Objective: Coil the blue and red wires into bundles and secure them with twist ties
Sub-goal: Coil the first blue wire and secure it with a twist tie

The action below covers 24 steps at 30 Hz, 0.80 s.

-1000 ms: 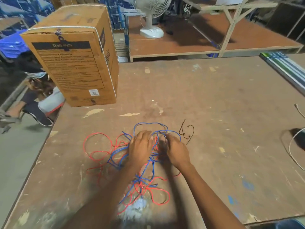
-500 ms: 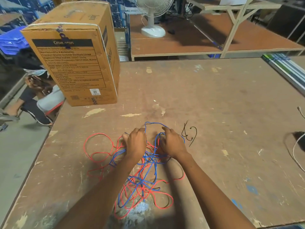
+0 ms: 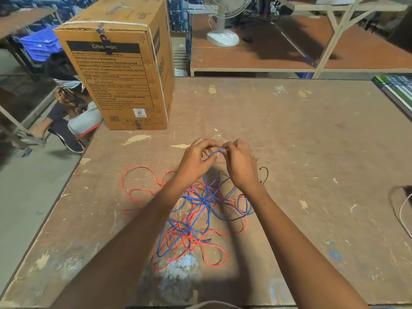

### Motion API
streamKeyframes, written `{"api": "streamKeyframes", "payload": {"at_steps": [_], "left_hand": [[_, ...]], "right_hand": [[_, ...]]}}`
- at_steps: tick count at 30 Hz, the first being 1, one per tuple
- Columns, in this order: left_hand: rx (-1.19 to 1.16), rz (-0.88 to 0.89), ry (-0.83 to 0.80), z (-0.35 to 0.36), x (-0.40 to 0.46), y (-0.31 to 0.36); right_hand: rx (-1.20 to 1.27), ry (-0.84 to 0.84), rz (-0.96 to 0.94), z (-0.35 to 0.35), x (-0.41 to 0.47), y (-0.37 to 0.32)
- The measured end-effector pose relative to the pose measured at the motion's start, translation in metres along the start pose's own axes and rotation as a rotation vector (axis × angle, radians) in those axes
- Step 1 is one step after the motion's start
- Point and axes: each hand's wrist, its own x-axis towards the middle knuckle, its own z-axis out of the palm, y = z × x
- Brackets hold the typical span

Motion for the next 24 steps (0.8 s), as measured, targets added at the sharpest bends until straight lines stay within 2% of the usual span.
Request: {"api": "streamKeyframes", "payload": {"at_steps": [3,5,10,13,20,24], "left_hand": [[0.102,-0.060,0.118,-0.001,-0.010,0.004],[0.132,-0.094,0.144,0.003,-0.017,0.001],[-0.138,-0.254,0.040,0.008,-0.026,0.022],[-0.128,-0.222,0.076,0.010,-0.020,0.038],[-0.104,-0.114,0.071,-0.002,0.018,0.078],[-0.199,-0.199,0.115,-0.004,0.035,0.094]], "right_hand": [[-0.026,0.077,-0.038,-0.021,0.005,0.005],[0.030,0.024,-0.084,-0.037,0.010,0.009],[0.343,-0.069,-0.068,-0.078,0.024,0.014],[0.490,-0.077,0.012,-0.095,0.028,0.009],[0.805,-0.425,0.122,-0.127,0.032,0.015],[0.738,-0.589,0.201,-0.143,0.027,0.019]]}}
